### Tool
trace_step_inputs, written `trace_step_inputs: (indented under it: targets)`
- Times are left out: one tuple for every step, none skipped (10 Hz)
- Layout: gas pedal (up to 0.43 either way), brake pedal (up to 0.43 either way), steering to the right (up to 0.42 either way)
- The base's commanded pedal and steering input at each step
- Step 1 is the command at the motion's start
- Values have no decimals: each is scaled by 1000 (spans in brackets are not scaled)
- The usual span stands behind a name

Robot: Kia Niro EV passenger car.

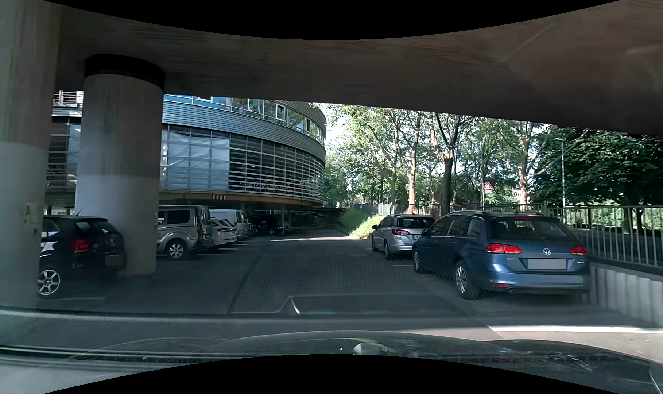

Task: Follow the waypoints while adhering to traffic rules and regulations

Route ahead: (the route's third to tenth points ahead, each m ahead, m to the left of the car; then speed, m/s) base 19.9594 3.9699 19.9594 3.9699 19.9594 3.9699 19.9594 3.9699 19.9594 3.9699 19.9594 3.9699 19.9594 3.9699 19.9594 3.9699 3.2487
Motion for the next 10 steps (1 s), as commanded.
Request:
trace_step_inputs:
  targets:
    - [8, 0, -68]
    - [8, 0, -59]
    - [8, 0, -51]
    - [8, 0, -38]
    - [8, 0, -30]
    - [8, 0, -26]
    - [8, 0, -25]
    - [8, 0, -24]
    - [8, 0, -22]
    - [8, 0, -19]
